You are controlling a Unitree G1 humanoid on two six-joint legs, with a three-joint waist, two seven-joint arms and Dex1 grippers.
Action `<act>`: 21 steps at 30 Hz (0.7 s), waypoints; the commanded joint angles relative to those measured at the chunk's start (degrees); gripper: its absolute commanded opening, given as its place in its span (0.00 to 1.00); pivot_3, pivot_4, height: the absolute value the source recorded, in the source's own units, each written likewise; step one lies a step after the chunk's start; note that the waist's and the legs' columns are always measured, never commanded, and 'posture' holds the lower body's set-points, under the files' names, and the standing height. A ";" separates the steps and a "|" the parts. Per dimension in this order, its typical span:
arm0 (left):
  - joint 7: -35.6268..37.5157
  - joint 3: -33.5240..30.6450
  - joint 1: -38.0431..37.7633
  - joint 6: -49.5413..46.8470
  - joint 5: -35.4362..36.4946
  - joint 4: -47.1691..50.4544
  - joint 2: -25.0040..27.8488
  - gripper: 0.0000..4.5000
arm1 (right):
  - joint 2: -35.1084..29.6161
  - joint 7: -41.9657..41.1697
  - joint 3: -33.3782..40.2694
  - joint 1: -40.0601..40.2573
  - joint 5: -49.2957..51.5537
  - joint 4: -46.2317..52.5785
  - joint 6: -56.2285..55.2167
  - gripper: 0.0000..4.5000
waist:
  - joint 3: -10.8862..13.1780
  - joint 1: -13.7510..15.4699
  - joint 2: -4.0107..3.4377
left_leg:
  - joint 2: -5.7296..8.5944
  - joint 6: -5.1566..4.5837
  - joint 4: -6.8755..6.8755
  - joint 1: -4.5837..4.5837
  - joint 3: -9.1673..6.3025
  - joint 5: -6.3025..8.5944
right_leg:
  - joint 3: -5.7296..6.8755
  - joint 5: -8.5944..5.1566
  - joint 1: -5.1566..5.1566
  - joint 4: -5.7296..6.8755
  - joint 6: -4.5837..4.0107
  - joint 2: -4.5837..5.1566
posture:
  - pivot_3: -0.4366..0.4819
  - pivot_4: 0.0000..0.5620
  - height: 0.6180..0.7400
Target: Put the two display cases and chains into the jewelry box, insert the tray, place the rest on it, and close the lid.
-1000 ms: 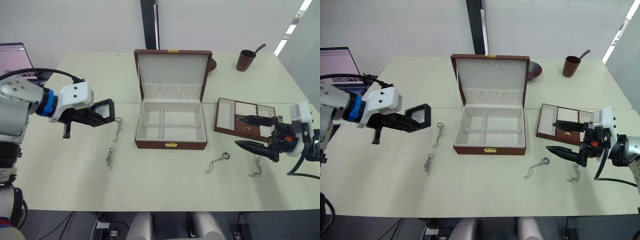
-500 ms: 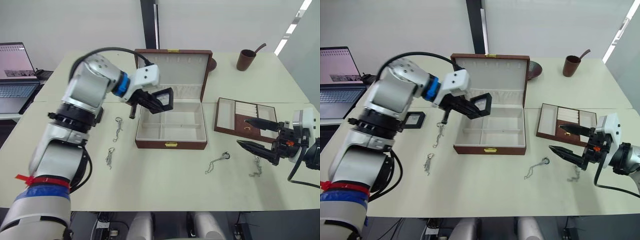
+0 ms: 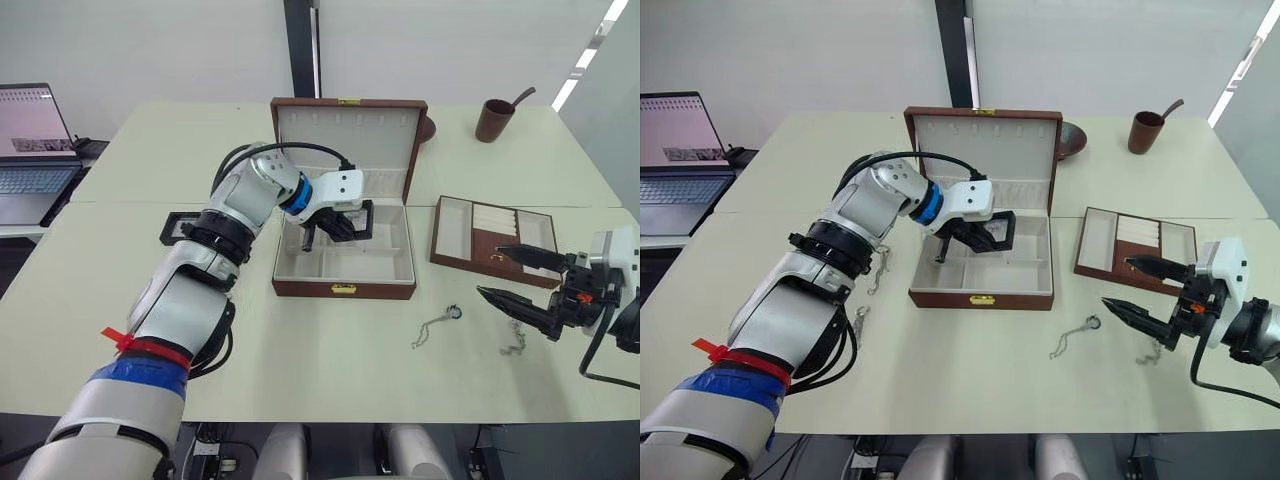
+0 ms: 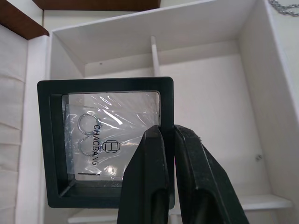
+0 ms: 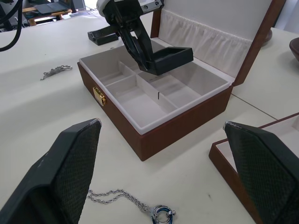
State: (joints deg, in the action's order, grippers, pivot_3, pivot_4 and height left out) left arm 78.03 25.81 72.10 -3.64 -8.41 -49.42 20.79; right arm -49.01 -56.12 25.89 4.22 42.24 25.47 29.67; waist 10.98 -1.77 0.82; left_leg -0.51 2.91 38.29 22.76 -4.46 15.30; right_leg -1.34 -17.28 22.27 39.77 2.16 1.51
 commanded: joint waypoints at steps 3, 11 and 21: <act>-1.92 -0.89 1.58 3.93 -1.53 -4.49 -2.05 0.01 | 0.01 0.85 2.58 0.89 1.65 2.89 0.08 1.00 | 0.00 -0.01 0.01 | 0.00 0.00 -0.01 0.01 0.00 0.00 | 0.01 0.00 0.00 0.00 0.00 0.00 | 0.48 0.27 1.00; -4.44 -0.93 1.69 7.89 -3.17 -9.27 -4.82 0.01 | -0.04 1.82 3.40 2.33 2.07 3.89 0.11 1.00 | 0.00 0.04 0.01 | 0.02 0.00 0.00 0.01 -0.01 0.00 | -0.01 0.00 0.00 0.00 0.00 0.00 | 0.48 0.27 1.00; -7.15 -1.40 2.63 10.85 -4.94 -12.72 -5.56 0.01 | -0.18 2.37 3.50 2.90 2.30 4.15 0.06 1.00 | 0.00 0.05 0.01 | 0.02 0.00 0.00 0.01 -0.01 0.00 | -0.01 0.00 0.00 0.00 0.00 -0.01 | 0.48 0.27 1.00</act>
State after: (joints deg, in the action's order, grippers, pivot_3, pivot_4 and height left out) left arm 71.48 25.57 72.87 6.09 -12.86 -61.91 15.42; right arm -48.98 -53.91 27.55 7.44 43.56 27.88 29.79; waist 10.98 -1.72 0.83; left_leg -0.49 2.91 38.29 22.77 -4.47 15.30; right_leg -1.36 -17.28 22.26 39.78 2.16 1.51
